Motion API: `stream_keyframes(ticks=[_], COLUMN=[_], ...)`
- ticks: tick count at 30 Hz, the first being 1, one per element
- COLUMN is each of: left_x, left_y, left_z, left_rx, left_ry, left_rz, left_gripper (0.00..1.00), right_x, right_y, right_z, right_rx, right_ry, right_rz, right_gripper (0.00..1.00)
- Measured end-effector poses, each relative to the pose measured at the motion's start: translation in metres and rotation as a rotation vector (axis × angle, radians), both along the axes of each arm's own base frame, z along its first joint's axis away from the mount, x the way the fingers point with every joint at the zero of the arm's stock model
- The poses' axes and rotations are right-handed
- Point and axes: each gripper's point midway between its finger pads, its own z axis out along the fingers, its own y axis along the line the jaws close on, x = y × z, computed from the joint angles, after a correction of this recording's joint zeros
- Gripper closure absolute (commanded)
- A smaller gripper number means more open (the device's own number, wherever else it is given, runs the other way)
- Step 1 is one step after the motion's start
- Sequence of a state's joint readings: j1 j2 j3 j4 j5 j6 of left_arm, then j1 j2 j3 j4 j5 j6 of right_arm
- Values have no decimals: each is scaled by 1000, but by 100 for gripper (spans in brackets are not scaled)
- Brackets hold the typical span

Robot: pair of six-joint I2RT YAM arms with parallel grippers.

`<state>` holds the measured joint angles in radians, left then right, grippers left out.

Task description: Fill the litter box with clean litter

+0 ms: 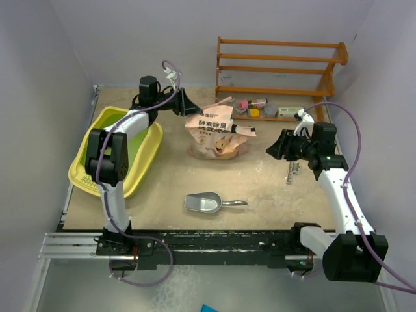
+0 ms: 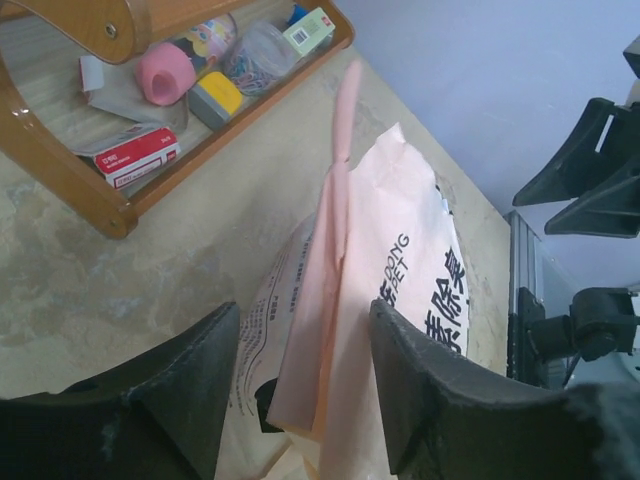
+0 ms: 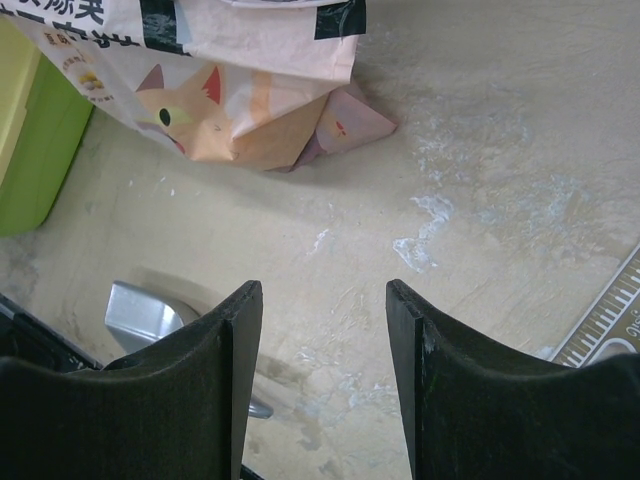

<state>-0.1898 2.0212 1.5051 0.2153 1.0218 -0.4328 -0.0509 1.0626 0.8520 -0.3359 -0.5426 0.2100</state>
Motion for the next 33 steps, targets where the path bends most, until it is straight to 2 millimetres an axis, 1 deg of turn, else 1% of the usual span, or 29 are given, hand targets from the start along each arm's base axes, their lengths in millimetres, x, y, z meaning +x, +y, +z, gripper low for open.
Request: stream_keyframes(ticks=[1,2,4,7,9,11,13,15,17,19,21,26,29,30,32,33], left_x=[0,0,-2,-6,-11,-19,-29,-39,-50,-61,-72,-90,-97,-97,-98,-98], left_y=[-1,-3,-5,-7,-7,-5,-3,-3,-5,-8,-11,-12,-7,-4,5,9], left_z=[-1,-2,-2,5,11,20,37,60,81,96,101,82,77,77,78,79], left_rx=[-13,-26,-51,-81,-90,-91,-85,-67,-42,-14,29,175,244,256,282,291], left_ry=[10,19,39,21,13,1,-41,-109,-189,-254,-311,-424,-503,-520,-560,-579], left_rz=[-9,-21,-39,-62,-66,-65,-64,-63,-58,-51,-31,69,129,147,191,209], left_gripper=[55,65,77,90,100,100,100,100,100,100,100,100,100,100,100,100], right_x=[0,1,1,2,2,2,2,1,3,9,15,32,42,45,53,58], right_y=[0,0,0,0,1,2,4,7,9,13,17,36,49,52,60,62], right_z=[0,-1,-3,-5,-7,-11,-16,-20,-19,-11,0,34,47,48,49,48], right_rx=[0,0,1,2,6,13,25,31,35,36,33,15,0,-1,-9,-15], right_ry=[1,2,9,17,27,45,71,100,116,105,89,20,-9,-11,-9,-2], right_rz=[0,0,0,0,3,7,16,21,27,36,51,106,143,152,176,189], right_gripper=[45,46,50,67,77,86,93,97,99,99,99,93,88,84,67,59])
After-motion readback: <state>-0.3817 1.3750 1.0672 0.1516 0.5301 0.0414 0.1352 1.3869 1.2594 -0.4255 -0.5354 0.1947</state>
